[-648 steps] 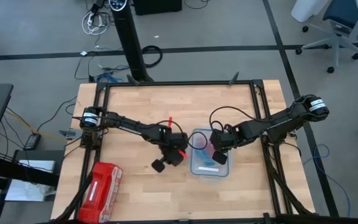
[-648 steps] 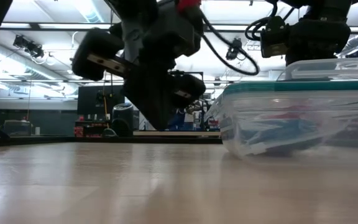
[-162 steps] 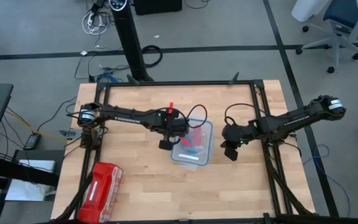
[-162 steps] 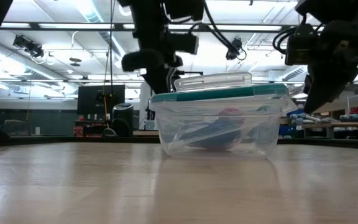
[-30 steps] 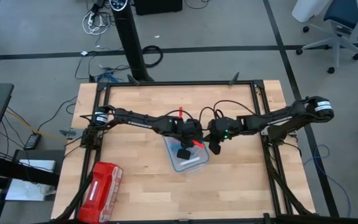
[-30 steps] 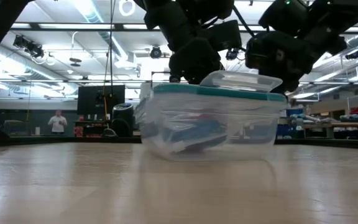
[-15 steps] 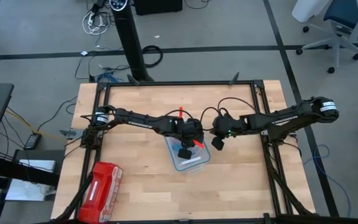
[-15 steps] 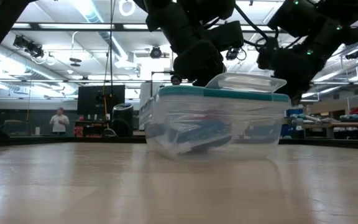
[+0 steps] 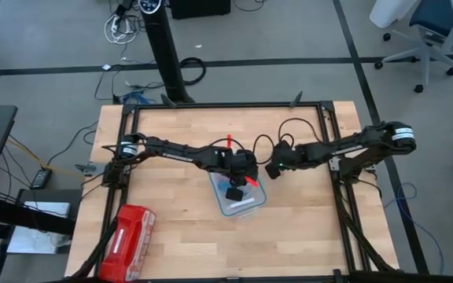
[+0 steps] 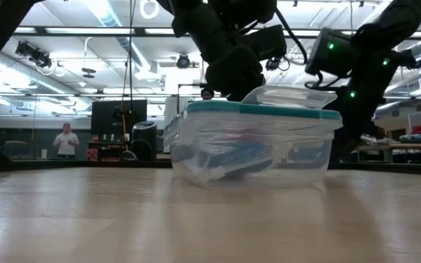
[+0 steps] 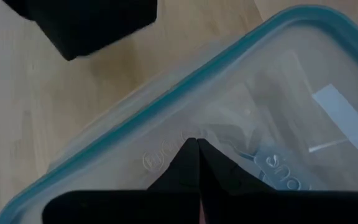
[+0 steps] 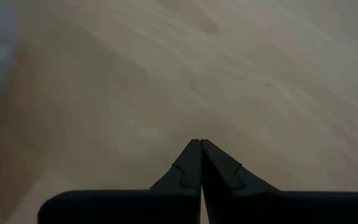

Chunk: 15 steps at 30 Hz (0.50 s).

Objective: Roll bandage
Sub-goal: Close the transparent container

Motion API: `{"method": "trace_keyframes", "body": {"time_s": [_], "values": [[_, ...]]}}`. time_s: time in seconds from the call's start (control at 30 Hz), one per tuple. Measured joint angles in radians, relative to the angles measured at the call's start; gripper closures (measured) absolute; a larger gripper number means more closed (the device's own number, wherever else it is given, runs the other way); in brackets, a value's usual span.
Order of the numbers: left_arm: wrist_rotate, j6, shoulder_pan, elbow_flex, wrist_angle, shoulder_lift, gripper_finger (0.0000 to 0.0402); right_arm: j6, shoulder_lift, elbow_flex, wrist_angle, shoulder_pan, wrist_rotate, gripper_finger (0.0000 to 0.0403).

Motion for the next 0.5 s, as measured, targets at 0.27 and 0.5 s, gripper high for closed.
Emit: {"method": "trace_keyframes", "body": {"time_s": [0.27, 0.5], "values": [[-0.004, -0.02, 0.0, 0.001, 0.0, 0.0, 0.0402, -0.033, 0.177, 0.12, -0.118, 0.037, 0.249, 0.0402], [-0.01, -0.076, 0.0, 0.001, -0.001, 0.0, 0.0402, -0.084, 0.311, 0.227, -0.153, 0.11, 0.526, 0.0402]]}}
